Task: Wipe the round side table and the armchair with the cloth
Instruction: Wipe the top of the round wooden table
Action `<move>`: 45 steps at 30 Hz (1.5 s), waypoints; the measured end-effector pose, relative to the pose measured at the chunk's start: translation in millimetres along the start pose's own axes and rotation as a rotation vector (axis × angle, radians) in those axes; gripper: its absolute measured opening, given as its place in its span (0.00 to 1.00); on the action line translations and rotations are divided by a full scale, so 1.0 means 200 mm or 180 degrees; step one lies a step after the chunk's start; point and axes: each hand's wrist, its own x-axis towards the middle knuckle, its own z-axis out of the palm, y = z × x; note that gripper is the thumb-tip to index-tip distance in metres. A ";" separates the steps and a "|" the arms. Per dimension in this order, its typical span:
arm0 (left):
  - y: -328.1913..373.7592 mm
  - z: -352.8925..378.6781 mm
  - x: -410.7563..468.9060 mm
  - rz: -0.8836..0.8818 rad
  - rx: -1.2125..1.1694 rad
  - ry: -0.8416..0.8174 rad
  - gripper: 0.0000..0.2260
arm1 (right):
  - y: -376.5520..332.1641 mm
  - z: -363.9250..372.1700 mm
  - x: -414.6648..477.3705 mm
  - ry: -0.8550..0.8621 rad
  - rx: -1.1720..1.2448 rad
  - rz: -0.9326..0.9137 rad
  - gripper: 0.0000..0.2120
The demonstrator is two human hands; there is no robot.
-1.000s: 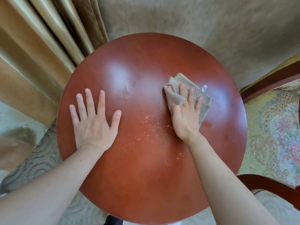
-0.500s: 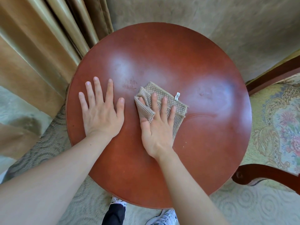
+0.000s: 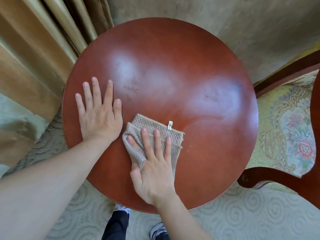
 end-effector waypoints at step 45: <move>0.02 -0.04 0.00 -0.0018 -0.0045 -0.0166 0.34 | 0.13 -0.17 0.22 -0.0019 0.0194 -0.0047 0.28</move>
